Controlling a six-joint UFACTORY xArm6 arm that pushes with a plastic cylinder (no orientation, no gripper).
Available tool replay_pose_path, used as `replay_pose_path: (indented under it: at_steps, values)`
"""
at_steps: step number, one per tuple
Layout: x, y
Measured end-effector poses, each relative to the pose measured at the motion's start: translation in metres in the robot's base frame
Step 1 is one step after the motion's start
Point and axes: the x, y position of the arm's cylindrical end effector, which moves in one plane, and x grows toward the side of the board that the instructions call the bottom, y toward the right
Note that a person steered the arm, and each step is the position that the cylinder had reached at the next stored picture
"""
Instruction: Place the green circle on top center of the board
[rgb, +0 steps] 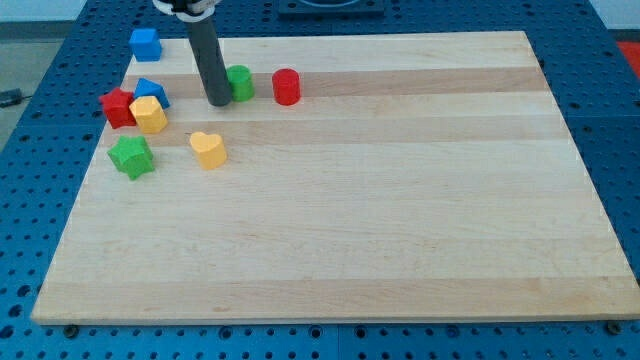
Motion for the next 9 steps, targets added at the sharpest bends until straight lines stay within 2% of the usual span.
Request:
replay_pose_path:
  at_steps: [3,5,6,9]
  values:
    - [-0.056,0.006]
    - [-0.035,0.007]
    - [-0.039,0.019]
    - [-0.054,0.091]
